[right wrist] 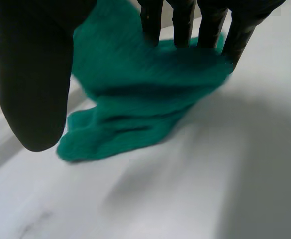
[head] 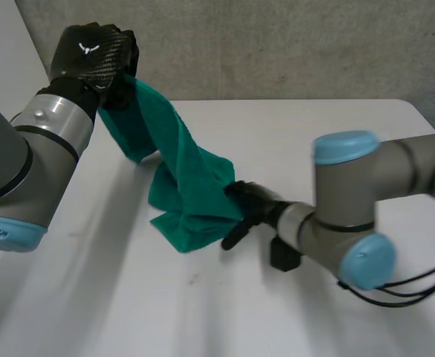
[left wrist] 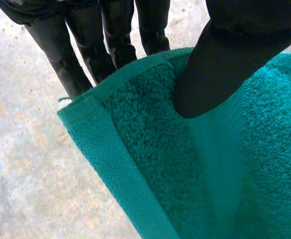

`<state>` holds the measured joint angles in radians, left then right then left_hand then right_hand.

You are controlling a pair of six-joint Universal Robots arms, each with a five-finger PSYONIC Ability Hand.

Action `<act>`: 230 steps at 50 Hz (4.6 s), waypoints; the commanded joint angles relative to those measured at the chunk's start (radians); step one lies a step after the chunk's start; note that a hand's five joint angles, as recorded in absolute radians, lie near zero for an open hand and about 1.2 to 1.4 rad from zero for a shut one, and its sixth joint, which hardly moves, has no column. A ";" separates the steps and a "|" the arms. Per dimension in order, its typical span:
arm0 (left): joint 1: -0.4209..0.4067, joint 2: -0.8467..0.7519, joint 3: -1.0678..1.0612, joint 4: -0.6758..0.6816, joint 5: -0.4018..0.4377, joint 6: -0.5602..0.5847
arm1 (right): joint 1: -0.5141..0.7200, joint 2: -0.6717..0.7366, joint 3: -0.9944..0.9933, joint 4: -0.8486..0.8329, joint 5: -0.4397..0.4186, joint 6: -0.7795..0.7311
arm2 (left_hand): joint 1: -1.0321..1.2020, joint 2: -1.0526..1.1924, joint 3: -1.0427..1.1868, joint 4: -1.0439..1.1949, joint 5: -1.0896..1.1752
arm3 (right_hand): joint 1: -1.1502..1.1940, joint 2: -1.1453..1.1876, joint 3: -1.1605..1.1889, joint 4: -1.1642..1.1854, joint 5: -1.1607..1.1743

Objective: Fold the towel.

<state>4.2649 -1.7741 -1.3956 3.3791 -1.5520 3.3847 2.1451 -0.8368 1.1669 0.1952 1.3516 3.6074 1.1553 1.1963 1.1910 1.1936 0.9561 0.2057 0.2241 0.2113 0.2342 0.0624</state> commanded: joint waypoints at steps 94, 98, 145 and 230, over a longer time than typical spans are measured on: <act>0.116 -0.079 -0.232 0.028 0.000 -0.065 | -0.306 -0.349 0.679 -0.534 0.166 -0.770 | 0.241 0.200 0.205 0.203 0.266 | 1.191 1.172 1.185 1.162 1.159; 0.116 -0.077 -0.230 0.028 -0.002 -0.065 | -0.332 -0.378 0.660 -0.523 0.164 -0.803 | 0.241 0.200 0.205 0.203 0.266 | 1.191 1.172 1.185 1.162 1.159; 0.144 -0.119 -0.281 -0.021 0.007 -0.058 | -0.493 -0.369 0.566 -0.169 -0.126 -0.780 | 0.241 0.200 0.205 0.203 0.266 | 0.446 0.427 0.440 0.417 0.415; 0.145 -0.133 -0.051 0.215 -0.135 0.068 | -0.367 -0.316 0.117 -0.299 0.011 -1.041 | 0.241 0.200 0.205 0.203 0.266 | 1.191 1.172 1.185 1.162 1.159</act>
<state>4.4075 -1.8805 -1.3152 3.5898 -1.6922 3.4623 1.7779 -1.2510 1.1273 -0.1127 1.3921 2.5659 1.1553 1.2004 1.1957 1.1979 0.9562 0.9776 1.1789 1.1854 1.1918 0.9985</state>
